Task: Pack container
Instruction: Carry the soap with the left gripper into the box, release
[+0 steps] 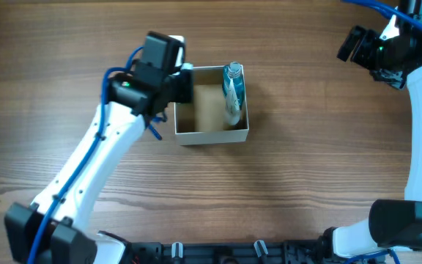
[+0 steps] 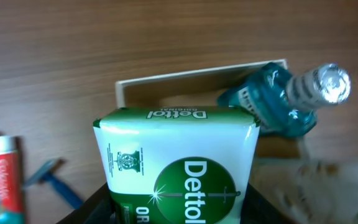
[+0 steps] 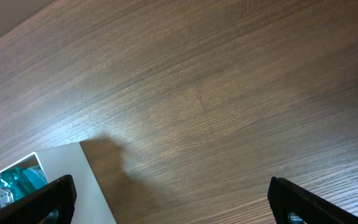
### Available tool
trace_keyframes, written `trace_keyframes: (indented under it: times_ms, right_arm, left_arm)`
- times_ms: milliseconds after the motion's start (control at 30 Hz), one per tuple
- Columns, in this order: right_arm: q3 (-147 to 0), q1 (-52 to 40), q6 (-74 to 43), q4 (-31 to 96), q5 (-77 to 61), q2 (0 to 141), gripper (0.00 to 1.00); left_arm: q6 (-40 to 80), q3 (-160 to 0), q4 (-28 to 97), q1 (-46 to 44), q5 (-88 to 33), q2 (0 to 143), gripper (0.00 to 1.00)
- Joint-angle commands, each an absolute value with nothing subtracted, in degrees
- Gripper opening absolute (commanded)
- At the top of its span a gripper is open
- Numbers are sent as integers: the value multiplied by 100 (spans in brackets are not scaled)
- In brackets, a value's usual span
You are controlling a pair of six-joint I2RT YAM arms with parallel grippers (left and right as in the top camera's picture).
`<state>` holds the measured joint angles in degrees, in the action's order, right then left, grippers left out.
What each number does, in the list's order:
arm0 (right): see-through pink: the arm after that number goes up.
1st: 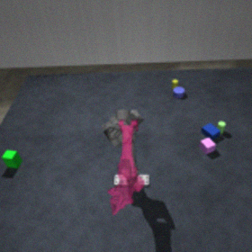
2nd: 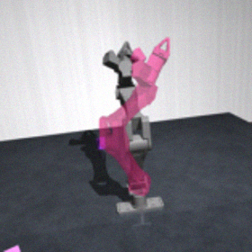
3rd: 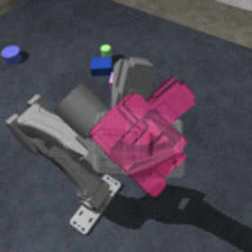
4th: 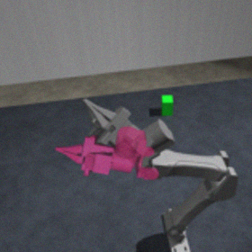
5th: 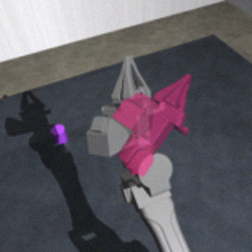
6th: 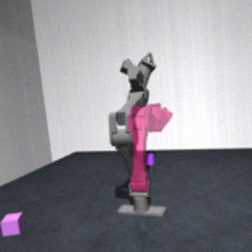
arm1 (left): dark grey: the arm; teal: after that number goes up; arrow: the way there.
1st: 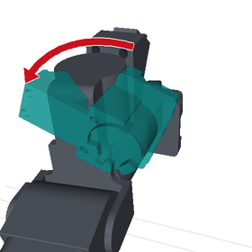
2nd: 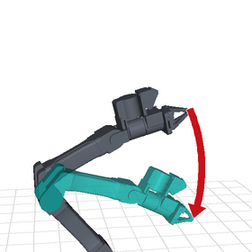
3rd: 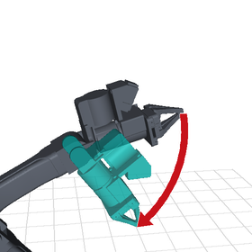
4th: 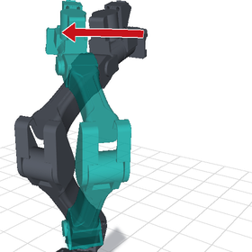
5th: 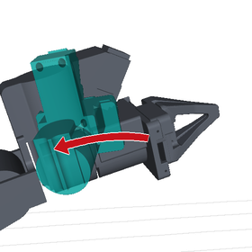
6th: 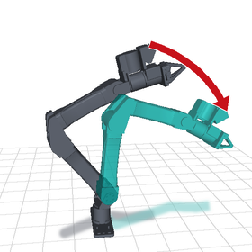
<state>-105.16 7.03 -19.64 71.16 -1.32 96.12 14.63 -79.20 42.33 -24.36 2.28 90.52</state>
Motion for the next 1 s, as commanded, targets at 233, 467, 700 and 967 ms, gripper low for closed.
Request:
trace_keyframes:
  times_ms: [233,467,700,967]
  right_arm:
    - [-10602,698,-1953,7116,-178,9614,100]
    - [-10602,698,-1953,7116,-178,9614,100]
    - [-10602,698,-1955,7116,-178,9614,100]
    - [-10602,698,-1955,7116,-178,9614,100]
  left_arm:
    - [2298,-8027,3802,-2504,-213,10763,52]
    - [2294,-8027,3662,-2504,-211,11032,63]
    - [2296,-8027,3636,-2484,-189,11054,68]
    - [2296,-8029,3951,-2189,-189,10278,70]
